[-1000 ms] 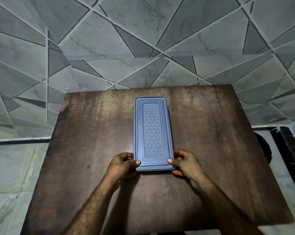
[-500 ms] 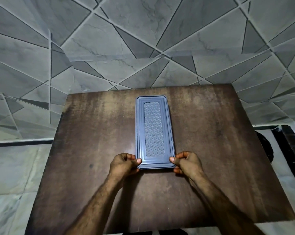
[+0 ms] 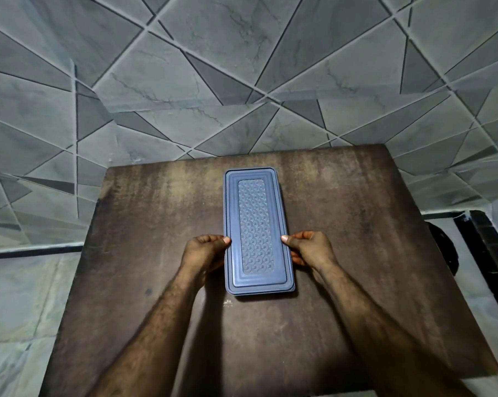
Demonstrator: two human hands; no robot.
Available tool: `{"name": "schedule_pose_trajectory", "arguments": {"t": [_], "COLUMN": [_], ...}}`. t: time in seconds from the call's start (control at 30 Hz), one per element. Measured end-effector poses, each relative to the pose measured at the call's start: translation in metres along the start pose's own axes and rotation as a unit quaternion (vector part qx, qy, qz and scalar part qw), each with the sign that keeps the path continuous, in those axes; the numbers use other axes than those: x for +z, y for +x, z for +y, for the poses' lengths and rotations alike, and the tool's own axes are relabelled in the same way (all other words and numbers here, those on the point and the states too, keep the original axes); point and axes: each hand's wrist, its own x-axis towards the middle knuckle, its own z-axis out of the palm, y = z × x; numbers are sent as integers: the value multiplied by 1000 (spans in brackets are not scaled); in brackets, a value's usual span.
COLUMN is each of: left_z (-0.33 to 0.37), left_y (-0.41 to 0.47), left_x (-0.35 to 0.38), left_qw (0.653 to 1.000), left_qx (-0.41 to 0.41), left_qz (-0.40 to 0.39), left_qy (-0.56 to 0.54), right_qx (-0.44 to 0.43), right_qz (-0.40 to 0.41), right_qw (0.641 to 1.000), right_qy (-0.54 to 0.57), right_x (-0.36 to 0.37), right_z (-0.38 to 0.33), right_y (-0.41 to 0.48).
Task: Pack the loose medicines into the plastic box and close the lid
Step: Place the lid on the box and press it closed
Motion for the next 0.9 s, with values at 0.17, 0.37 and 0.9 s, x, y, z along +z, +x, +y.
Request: {"name": "schedule_pose_trajectory", "arguments": {"t": [0.17, 0.37, 0.9], "left_z": [2, -1, 50], "left_y": [11, 21, 76], "left_x": [0, 0, 13], "left_qw": [1000, 997, 995], "left_qx": [-1, 10, 38], "left_qz": [10, 51, 16], "left_qy": [30, 62, 93], "right_qx": [9, 4, -14], "right_qz": [1, 32, 13], "right_qw": [1000, 998, 1000], "right_qy": [-15, -48, 2], "right_x": [2, 4, 22], "right_z": [2, 5, -51], "right_y": [9, 18, 69]}}
